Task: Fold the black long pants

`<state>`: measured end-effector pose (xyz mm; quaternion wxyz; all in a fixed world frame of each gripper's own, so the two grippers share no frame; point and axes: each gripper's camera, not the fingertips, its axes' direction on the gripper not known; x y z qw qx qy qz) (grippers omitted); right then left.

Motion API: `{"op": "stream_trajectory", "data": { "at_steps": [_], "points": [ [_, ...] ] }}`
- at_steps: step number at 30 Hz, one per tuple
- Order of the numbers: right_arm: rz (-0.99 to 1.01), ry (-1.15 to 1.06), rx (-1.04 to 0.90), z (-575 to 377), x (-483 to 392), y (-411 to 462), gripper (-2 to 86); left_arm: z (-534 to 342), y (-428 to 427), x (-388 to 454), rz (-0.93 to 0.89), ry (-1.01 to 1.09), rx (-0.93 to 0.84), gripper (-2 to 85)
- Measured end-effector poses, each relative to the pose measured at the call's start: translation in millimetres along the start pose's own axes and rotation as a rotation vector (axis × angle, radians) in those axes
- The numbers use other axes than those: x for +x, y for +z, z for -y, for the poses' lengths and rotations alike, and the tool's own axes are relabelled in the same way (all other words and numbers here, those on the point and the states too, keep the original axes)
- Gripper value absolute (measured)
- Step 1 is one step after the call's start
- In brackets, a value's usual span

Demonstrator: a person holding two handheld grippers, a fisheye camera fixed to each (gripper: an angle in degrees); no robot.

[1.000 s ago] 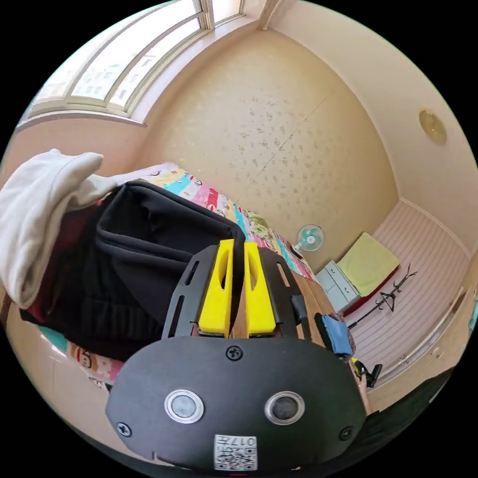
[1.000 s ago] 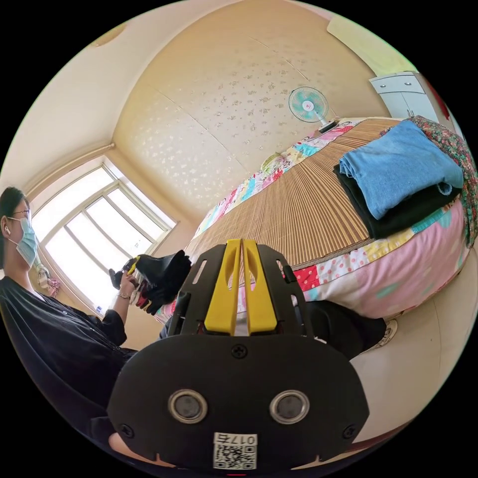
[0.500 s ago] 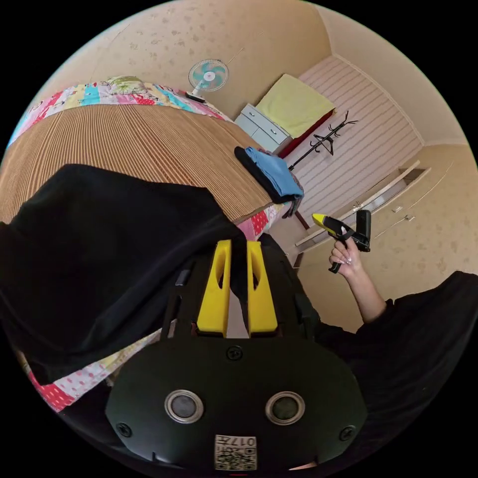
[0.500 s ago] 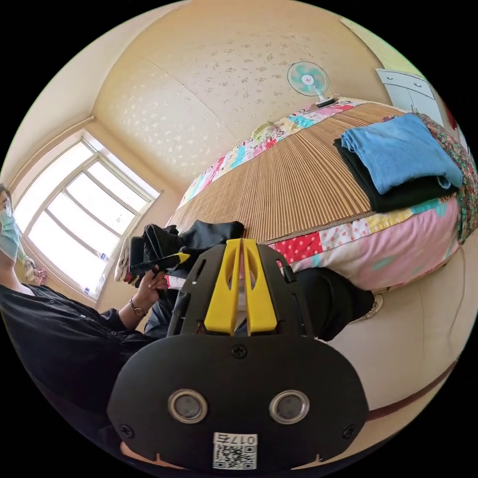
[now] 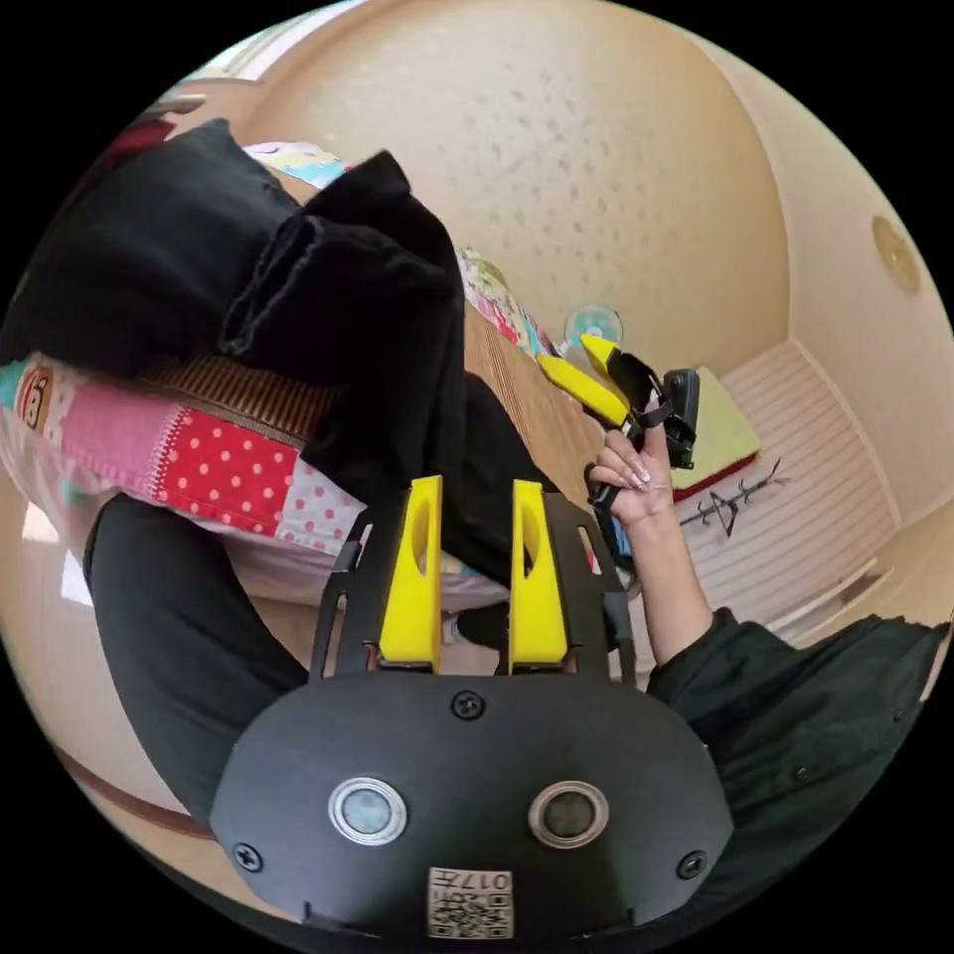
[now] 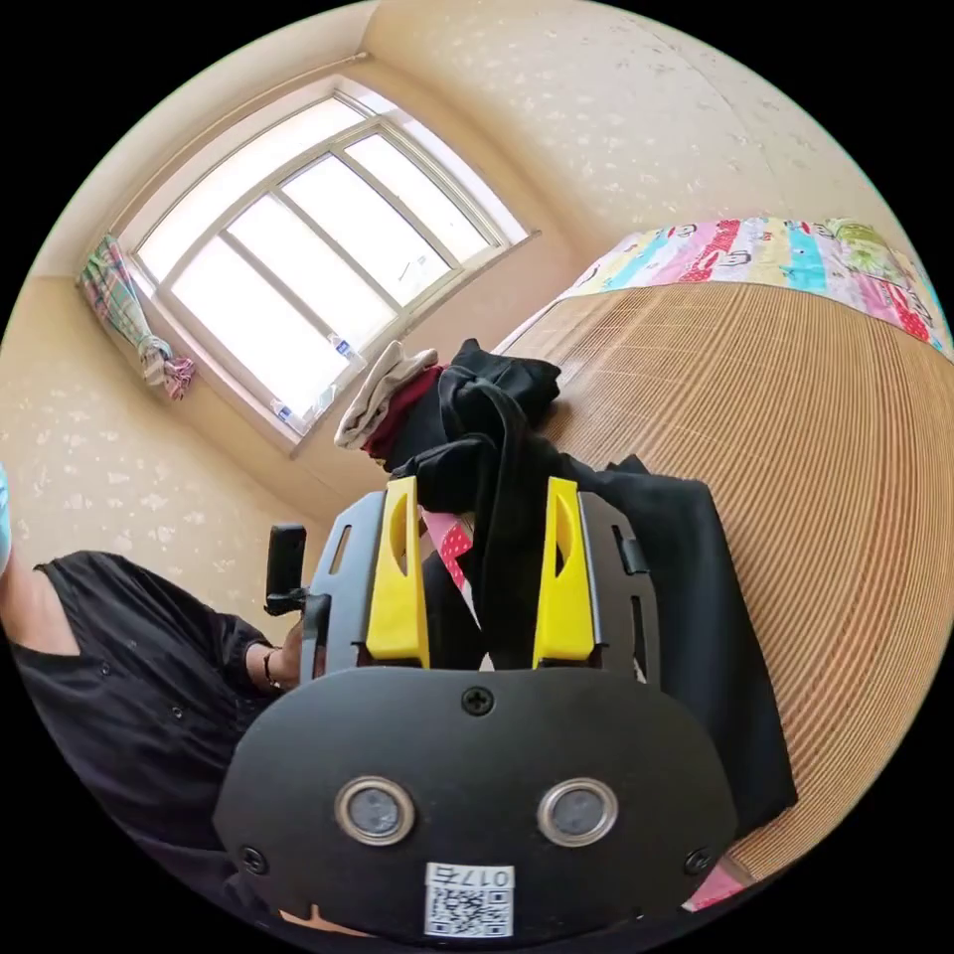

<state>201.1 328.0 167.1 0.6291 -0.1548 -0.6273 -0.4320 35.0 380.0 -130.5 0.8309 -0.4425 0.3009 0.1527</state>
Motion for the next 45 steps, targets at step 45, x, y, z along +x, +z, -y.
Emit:
{"op": "stream_trajectory", "data": {
  "at_steps": [45],
  "points": [
    [-0.111,0.167,0.529,248,231,-418,7.9,437,189,183,0.124,0.401,-0.165,10.2]
  ]
}}
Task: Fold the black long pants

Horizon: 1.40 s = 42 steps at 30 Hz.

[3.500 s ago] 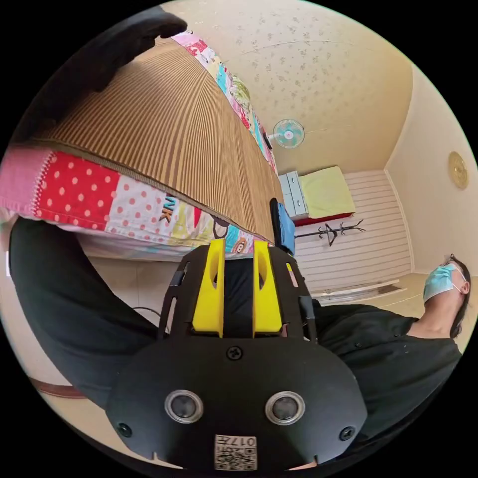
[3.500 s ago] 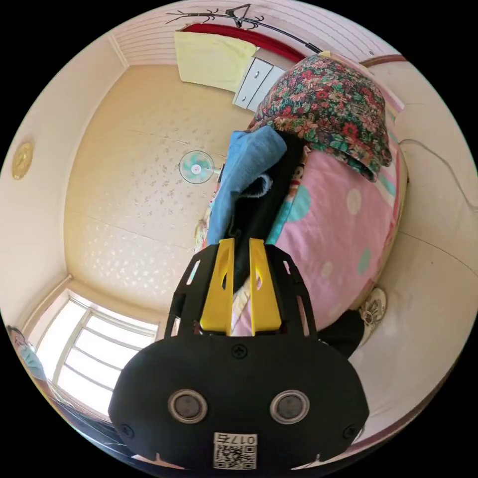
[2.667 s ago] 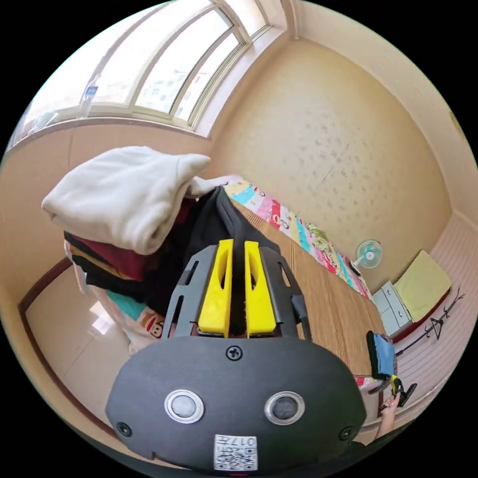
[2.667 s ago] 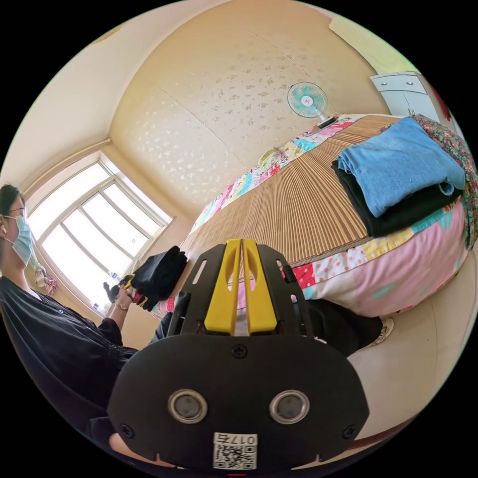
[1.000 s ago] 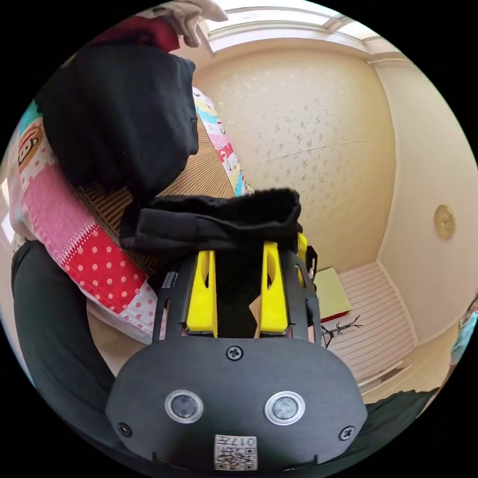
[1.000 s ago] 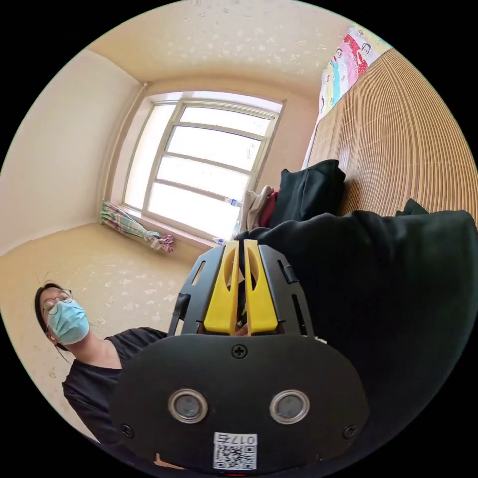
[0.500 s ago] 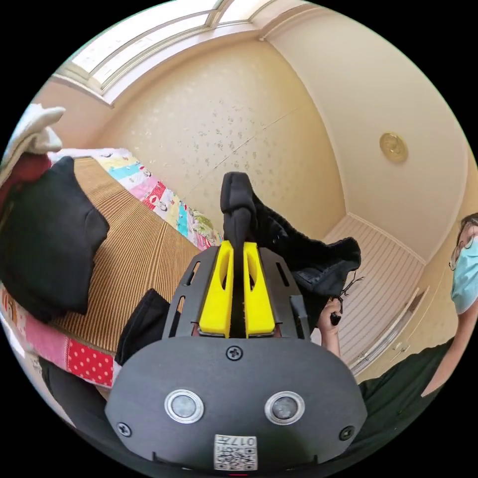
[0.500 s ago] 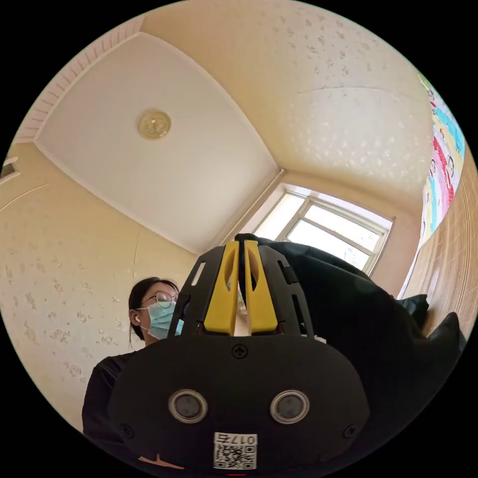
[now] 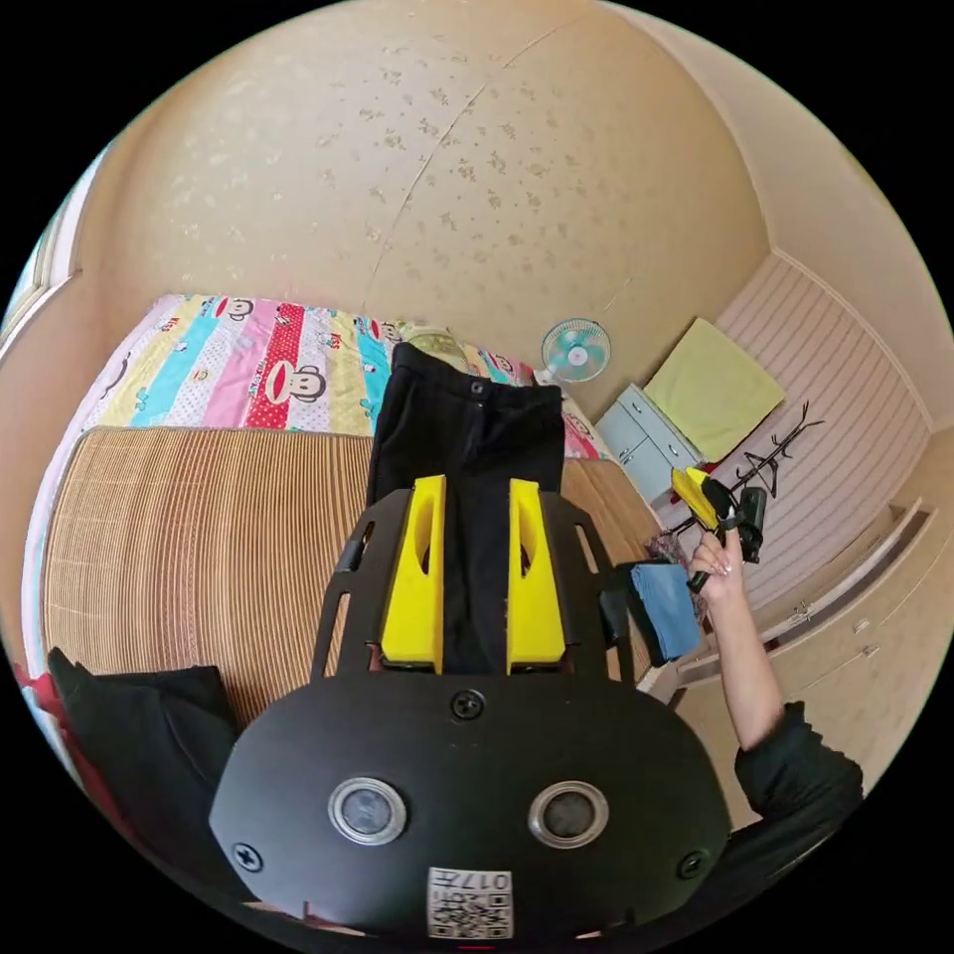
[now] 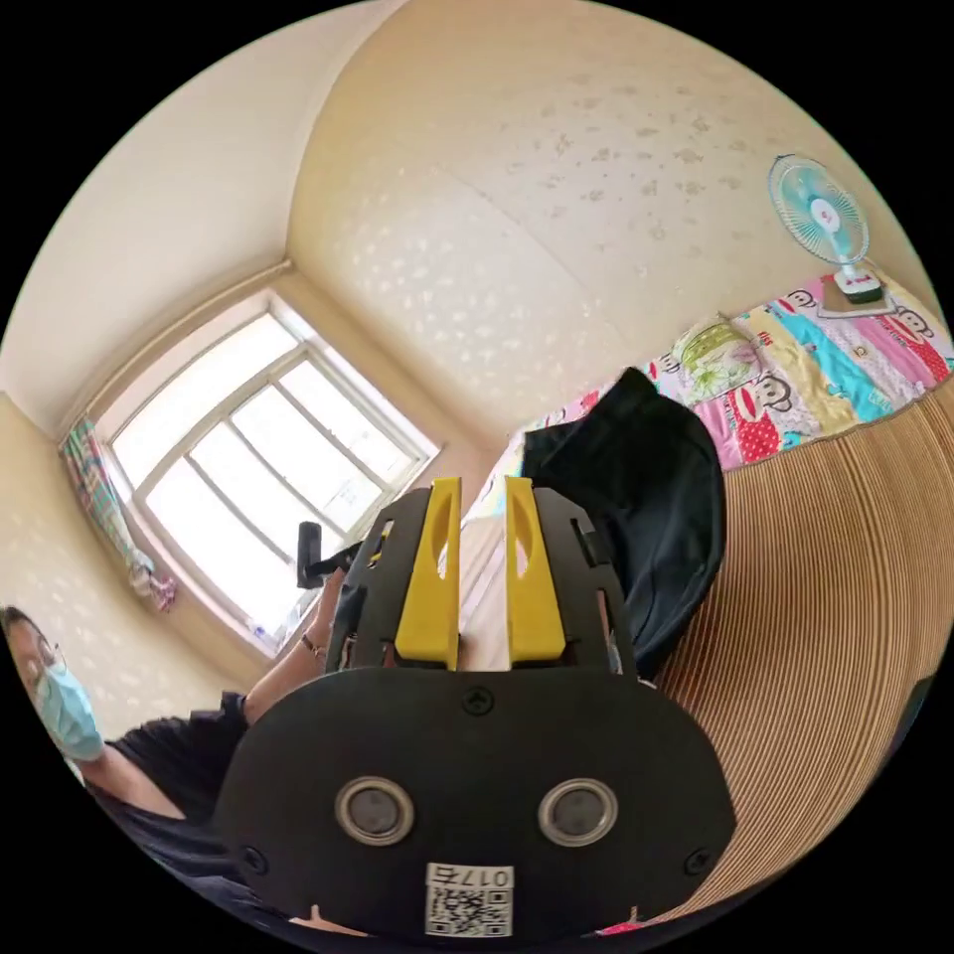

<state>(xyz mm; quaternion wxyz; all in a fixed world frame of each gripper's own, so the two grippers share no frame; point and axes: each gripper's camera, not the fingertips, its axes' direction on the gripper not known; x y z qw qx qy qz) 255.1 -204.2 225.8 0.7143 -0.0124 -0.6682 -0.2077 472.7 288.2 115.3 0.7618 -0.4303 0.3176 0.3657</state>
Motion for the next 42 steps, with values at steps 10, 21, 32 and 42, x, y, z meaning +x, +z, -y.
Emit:
{"op": "stream_trajectory", "data": {
  "at_steps": [10,21,32,42],
  "points": [
    [0.024,0.312,-0.244,-382,33,103,14.0,-347,84,-40,-0.274,-0.202,-0.283,12.9],
    [0.105,0.376,-0.228,-386,43,146,5.7,-310,38,-35,-0.376,-0.074,-0.306,3.3],
    [-0.439,0.414,-0.037,-341,91,-100,5.3,-323,-82,-200,-0.549,-0.392,-0.06,0.8],
    [-0.124,0.128,-0.27,-349,56,-60,11.7,-322,-52,-263,-1.11,-0.795,-0.019,1.1]
  ]
}}
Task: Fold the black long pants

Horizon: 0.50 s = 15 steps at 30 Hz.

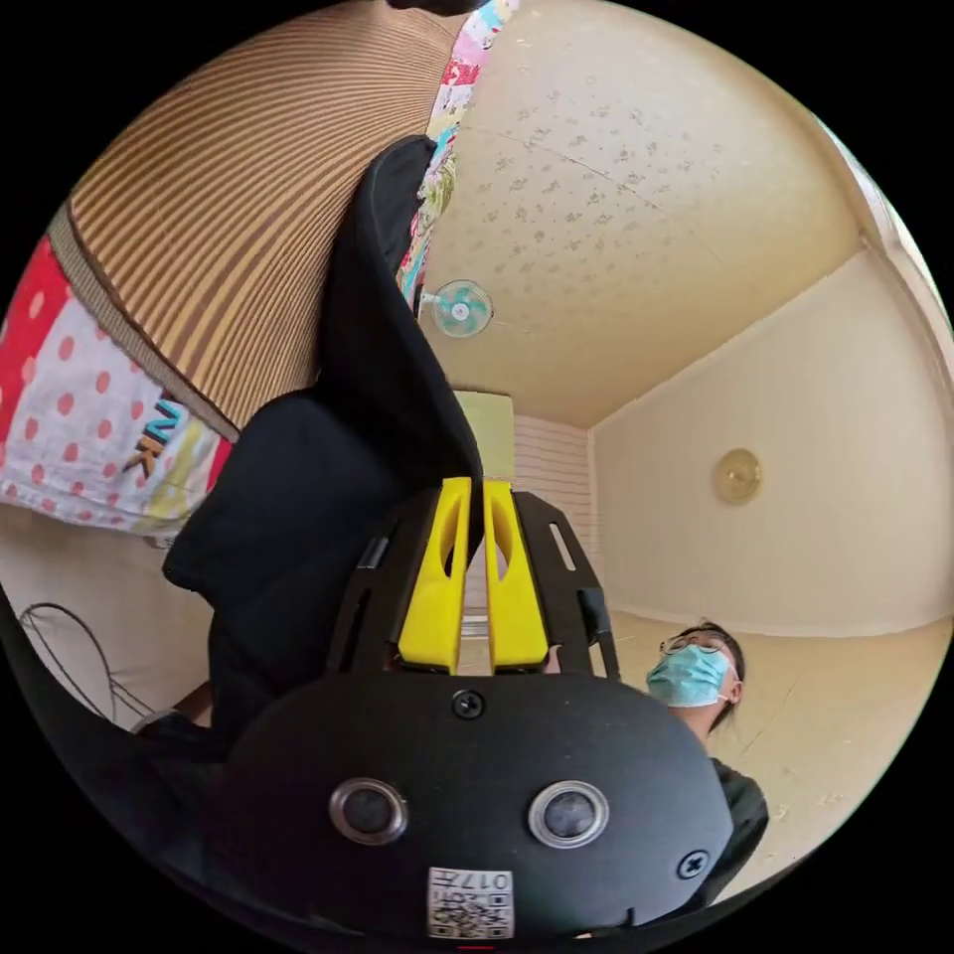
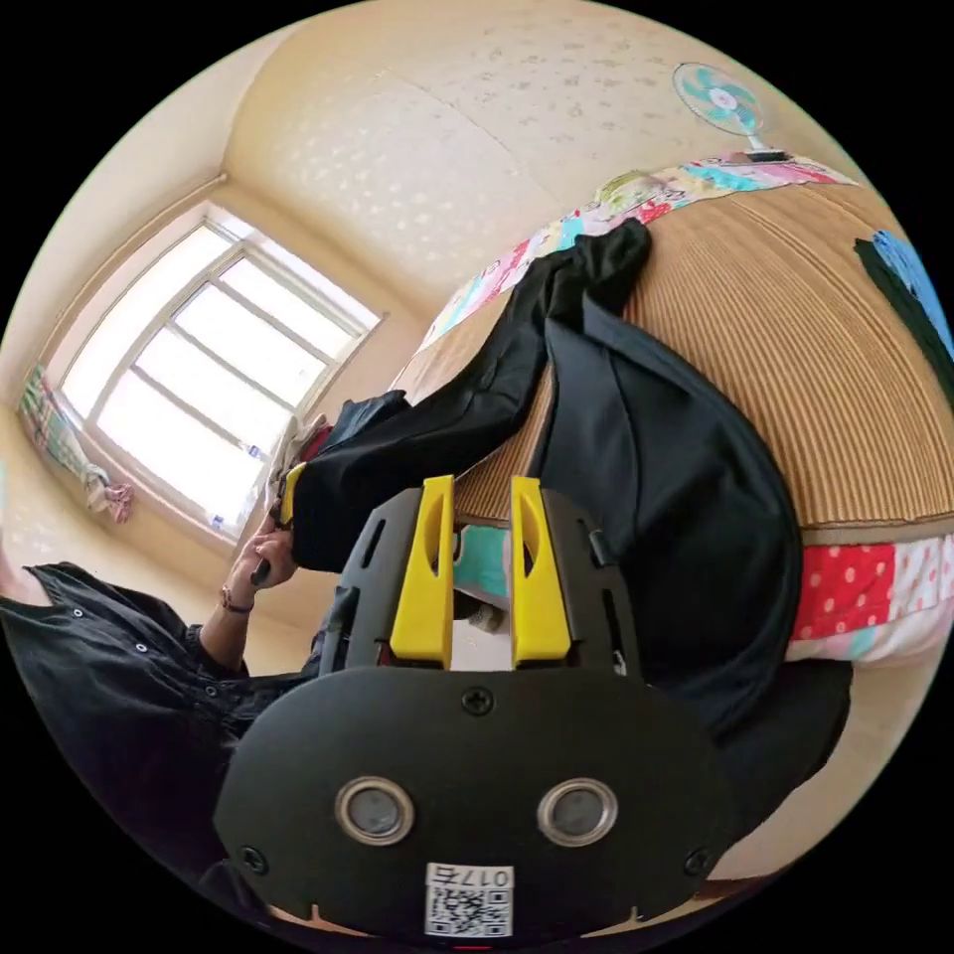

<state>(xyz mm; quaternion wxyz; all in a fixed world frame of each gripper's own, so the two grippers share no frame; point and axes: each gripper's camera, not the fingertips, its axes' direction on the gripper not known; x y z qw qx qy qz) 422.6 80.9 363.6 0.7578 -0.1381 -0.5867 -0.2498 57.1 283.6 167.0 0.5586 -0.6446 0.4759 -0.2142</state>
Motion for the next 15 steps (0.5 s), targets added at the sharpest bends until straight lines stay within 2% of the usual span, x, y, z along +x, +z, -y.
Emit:
{"op": "stream_trajectory", "data": {
  "at_steps": [1,3,4,5,7,9,10,12,14,15],
  "points": [
    [0.094,0.009,-0.082,4,0,27,14.2,5,3,-2,-0.07,-0.041,-0.001,1.1],
    [0.186,0.075,-0.139,0,4,62,17.3,10,5,0,-0.134,-0.077,-0.001,1.1],
    [0.295,0.09,-0.145,-6,4,78,18.1,12,6,2,-0.152,-0.096,-0.004,1.0],
    [0.36,0.099,-0.136,-9,4,84,18.5,12,6,4,-0.158,-0.104,-0.006,1.0],
    [0.694,0.223,-0.018,-32,21,102,19.4,10,4,5,-0.212,-0.152,0.006,1.0],
    [0.847,0.367,0.05,-53,36,117,20.2,6,4,-3,-0.332,-0.221,0.043,1.0],
    [0.883,0.437,0.048,-65,42,127,20.7,5,5,-8,-0.412,-0.257,0.067,1.0],
    [0.856,0.468,0.009,-76,40,135,20.5,3,7,-10,-0.452,-0.289,0.089,1.0],
    [0.866,0.447,-0.039,-80,29,142,18.7,2,7,-8,-0.4,-0.305,0.093,1.0],
    [0.92,0.439,-0.074,-79,21,146,14.3,3,5,-7,-0.369,-0.3,0.095,1.1]
  ]
}}
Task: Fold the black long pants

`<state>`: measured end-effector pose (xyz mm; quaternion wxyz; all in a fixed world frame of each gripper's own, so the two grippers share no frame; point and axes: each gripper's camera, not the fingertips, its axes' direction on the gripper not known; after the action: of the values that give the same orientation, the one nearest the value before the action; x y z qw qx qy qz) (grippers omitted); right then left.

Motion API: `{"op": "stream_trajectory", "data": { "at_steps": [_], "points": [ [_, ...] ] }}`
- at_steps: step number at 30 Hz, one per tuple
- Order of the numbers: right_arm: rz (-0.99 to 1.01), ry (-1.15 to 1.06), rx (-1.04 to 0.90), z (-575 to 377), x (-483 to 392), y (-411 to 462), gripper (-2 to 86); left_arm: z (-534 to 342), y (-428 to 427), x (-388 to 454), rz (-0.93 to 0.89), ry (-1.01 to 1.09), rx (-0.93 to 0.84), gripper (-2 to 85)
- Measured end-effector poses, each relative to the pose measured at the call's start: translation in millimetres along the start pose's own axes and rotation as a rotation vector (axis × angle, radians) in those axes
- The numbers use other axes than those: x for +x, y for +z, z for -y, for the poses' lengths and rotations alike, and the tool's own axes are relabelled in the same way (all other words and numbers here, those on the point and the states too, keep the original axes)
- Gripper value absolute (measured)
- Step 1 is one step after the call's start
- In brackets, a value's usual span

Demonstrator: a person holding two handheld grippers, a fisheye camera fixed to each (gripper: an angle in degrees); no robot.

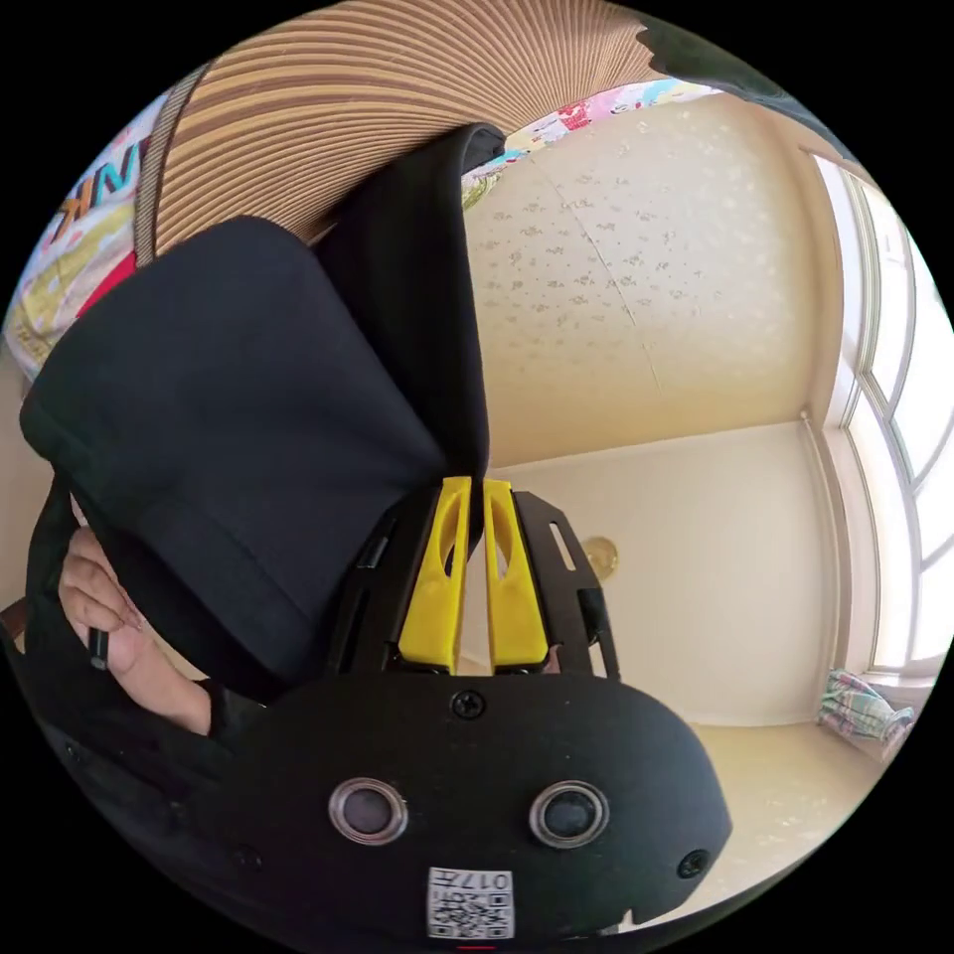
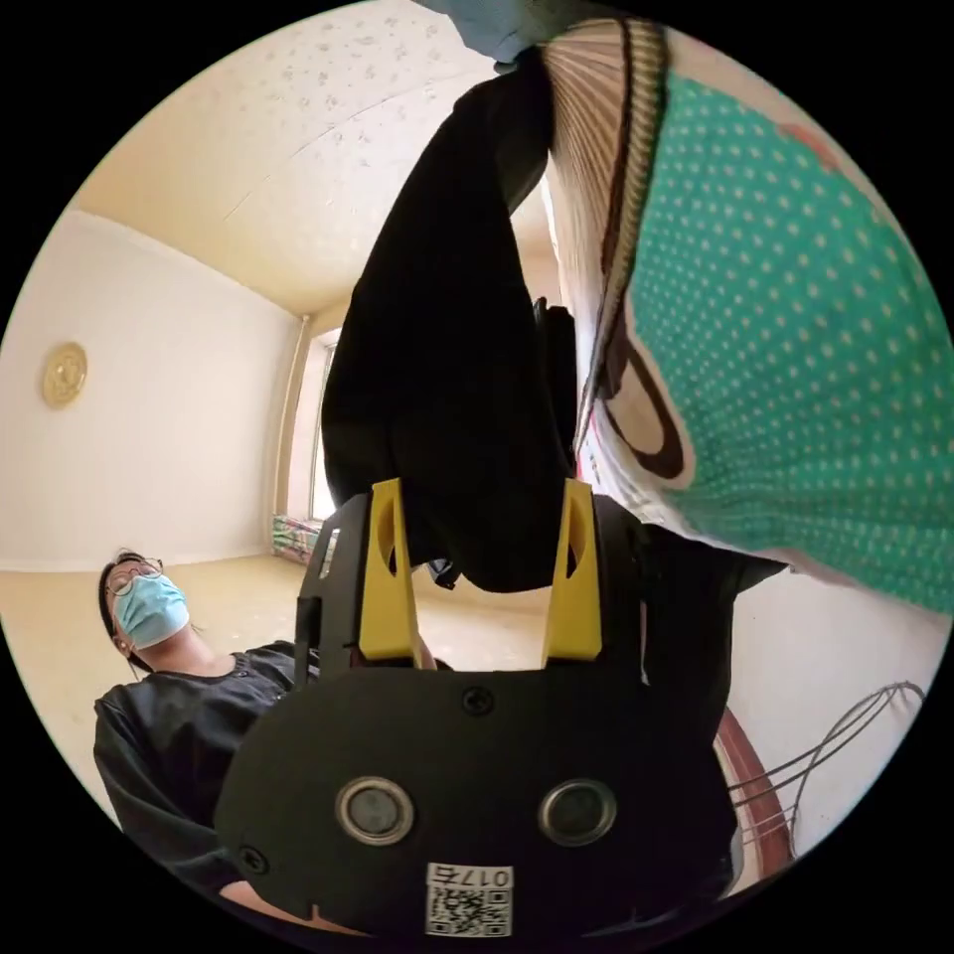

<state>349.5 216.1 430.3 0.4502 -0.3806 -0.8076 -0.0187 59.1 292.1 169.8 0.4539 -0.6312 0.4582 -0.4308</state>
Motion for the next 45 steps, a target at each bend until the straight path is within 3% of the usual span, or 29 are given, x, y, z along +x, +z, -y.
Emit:
{"op": "stream_trajectory", "data": {
  "at_steps": [3,5,8,10,12,15,17,20,22,25,28,32,36,39,45],
  "points": [
    [0.093,-0.065,-0.084,-11,-28,11,5.3,1,-4,8,-0.004,0.052,-0.001,1.2],
    [0.048,-0.119,-0.083,-25,-61,5,4.6,0,-3,22,0.086,0.109,-0.056,1.2],
    [-0.18,-0.232,-0.135,-58,-127,-7,4.2,-10,-6,45,0.42,0.24,-0.134,1.0],
    [-0.455,-0.328,-0.193,-89,-167,-4,4.4,-26,-10,47,0.789,0.328,-0.171,0.3],
    [-0.655,-0.327,-0.24,-108,-172,3,5.1,-41,-19,33,1.019,0.34,-0.139,-0.4],
    [-0.799,-0.223,-0.295,-129,-153,-3,6.7,-66,-46,9,1.122,0.327,-0.016,-0.7],
    [-0.773,-0.223,-0.227,-140,-158,-28,7.5,-79,-53,-1,1.127,0.328,0.01,-0.7],
    [-0.898,-0.242,0.051,-150,-189,-95,8.8,-103,-43,-9,1.151,0.4,0.029,-0.6],
    [-1.147,-0.211,0.266,-157,-212,-141,9.9,-115,-15,-19,1.252,0.483,-0.027,-0.7],
    [-1.353,-0.166,0.338,-156,-212,-164,11.2,-125,29,-38,1.35,0.585,-0.095,-0.7],
    [-1.351,-0.053,0.195,-144,-175,-160,9.9,-134,77,-64,1.325,0.689,-0.207,-0.7],
    [-1.357,-0.125,0.082,-160,-181,-134,4.4,-145,129,-100,1.237,0.748,-0.338,0.1],
    [-0.883,-0.37,-0.024,-212,-229,-108,3.0,-164,191,-144,1.12,0.802,-0.622,9.6],
    [-0.81,-0.52,-0.158,-246,-251,-61,2.6,-172,232,-196,1.085,0.716,-0.796,16.0],
    [-0.823,-0.523,-0.223,-252,-251,-6,2.7,-159,261,-275,1.242,0.541,-0.811,16.8]
  ]
}}
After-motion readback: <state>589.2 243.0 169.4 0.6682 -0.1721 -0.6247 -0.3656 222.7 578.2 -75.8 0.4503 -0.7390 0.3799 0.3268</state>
